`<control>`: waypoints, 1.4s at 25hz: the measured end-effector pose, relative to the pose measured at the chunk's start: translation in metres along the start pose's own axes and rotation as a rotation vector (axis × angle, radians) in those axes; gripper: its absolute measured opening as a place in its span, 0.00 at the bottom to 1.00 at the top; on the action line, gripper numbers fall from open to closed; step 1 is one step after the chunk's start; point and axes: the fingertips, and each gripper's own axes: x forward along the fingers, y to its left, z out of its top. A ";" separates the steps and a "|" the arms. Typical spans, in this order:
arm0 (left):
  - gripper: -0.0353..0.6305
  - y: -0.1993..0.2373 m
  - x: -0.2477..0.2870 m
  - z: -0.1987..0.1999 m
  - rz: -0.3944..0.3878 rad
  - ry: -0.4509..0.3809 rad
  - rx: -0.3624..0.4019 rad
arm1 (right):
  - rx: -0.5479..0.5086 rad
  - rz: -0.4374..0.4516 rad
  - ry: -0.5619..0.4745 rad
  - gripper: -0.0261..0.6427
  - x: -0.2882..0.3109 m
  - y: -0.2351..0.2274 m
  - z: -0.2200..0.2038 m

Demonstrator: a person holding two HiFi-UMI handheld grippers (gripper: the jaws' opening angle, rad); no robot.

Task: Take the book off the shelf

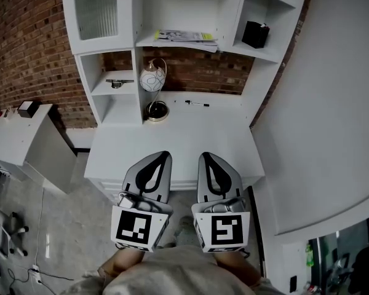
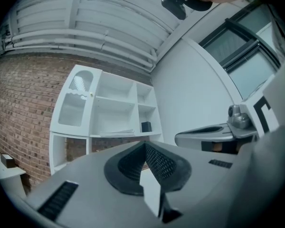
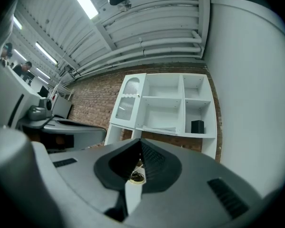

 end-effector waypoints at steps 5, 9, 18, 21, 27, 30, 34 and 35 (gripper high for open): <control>0.06 0.007 0.011 0.003 0.009 -0.018 0.006 | -0.014 0.003 -0.006 0.07 0.008 -0.004 -0.001; 0.06 0.010 0.029 -0.003 0.010 -0.027 0.010 | -0.011 0.010 -0.021 0.07 0.024 -0.013 -0.006; 0.06 0.031 0.094 -0.019 0.007 -0.027 0.008 | 0.036 0.023 -0.024 0.07 0.087 -0.046 -0.031; 0.06 0.040 0.126 -0.025 0.005 -0.020 0.006 | 0.041 0.037 -0.027 0.07 0.120 -0.061 -0.037; 0.06 0.067 0.187 -0.028 0.033 -0.033 0.008 | 0.040 0.075 -0.047 0.07 0.182 -0.085 -0.044; 0.06 0.077 0.210 -0.029 0.050 -0.032 0.007 | 0.050 0.088 -0.047 0.07 0.207 -0.097 -0.046; 0.06 0.086 0.235 -0.030 0.070 -0.035 0.014 | 0.049 0.115 -0.060 0.07 0.232 -0.109 -0.049; 0.06 0.087 0.240 -0.030 0.074 -0.038 0.016 | 0.049 0.121 -0.063 0.07 0.237 -0.112 -0.050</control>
